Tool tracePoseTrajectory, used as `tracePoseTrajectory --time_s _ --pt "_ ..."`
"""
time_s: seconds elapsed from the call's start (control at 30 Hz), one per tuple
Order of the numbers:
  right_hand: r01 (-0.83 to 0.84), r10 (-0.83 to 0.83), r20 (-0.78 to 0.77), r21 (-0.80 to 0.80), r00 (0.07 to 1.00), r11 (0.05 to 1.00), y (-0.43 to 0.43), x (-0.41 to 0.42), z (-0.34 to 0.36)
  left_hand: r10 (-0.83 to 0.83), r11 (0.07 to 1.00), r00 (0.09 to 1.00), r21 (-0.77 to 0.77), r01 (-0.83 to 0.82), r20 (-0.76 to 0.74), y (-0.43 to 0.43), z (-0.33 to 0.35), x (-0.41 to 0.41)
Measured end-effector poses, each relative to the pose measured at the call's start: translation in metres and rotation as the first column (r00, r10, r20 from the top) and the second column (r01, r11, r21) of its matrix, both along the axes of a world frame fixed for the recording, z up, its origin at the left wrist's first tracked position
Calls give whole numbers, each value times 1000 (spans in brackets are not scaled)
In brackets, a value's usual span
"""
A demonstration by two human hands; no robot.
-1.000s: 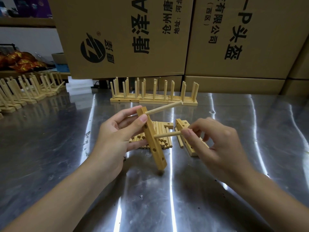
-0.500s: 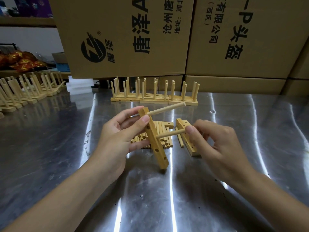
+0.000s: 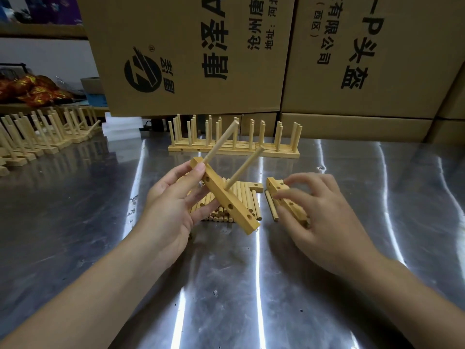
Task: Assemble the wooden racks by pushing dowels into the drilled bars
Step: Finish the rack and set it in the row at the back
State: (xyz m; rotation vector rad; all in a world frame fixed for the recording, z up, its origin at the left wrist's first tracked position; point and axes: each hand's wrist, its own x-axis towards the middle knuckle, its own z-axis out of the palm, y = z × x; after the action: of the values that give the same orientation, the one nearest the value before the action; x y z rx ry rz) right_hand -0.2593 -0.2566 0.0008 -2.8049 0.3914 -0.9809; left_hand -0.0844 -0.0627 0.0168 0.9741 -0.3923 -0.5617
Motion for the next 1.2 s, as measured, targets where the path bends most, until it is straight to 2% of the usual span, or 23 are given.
tracePoseTrajectory --time_s 0.1,0.17,0.33,0.47,0.67,0.9,0.97,1.07,1.13,1.2 --pt "66 -99 -289 -121 952 990 -2 -1 -4 9 1000 1000 -7 -9 -26 1 1 2" --pt "68 -114 -360 -139 926 988 -3 0 -4 11 1000 1000 -5 -11 -24 2 1 3" --pt "18 -32 -191 -74 981 997 -1 1 -2 10 1000 1000 -6 -10 -18 2 2 2" --pt "10 -33 -241 -99 970 995 1 3 -5 11 1000 1000 -4 -11 -19 2 2 2" --pt "-4 -10 -174 -79 985 997 1 5 -7 14 1000 1000 -4 -14 -18 2 2 2" --pt "53 -72 -192 -99 979 994 6 3 -2 16 1000 1000 0 -16 -27 1 3 3" --pt "93 -106 -133 -101 985 991 6 2 0 22 1000 999 2 -22 -31 1 3 3" --pt "113 -111 49 -43 993 993 4 0 6 30 1000 999 -1 -30 -37 1 4 4" --pt "82 -92 168 64 981 995 1 -1 7 36 999 998 -3 -36 -44 1 4 4" --pt "-31 -40 289 236 956 971 -3 -1 7 39 999 998 -3 -40 -50 1 4 4"
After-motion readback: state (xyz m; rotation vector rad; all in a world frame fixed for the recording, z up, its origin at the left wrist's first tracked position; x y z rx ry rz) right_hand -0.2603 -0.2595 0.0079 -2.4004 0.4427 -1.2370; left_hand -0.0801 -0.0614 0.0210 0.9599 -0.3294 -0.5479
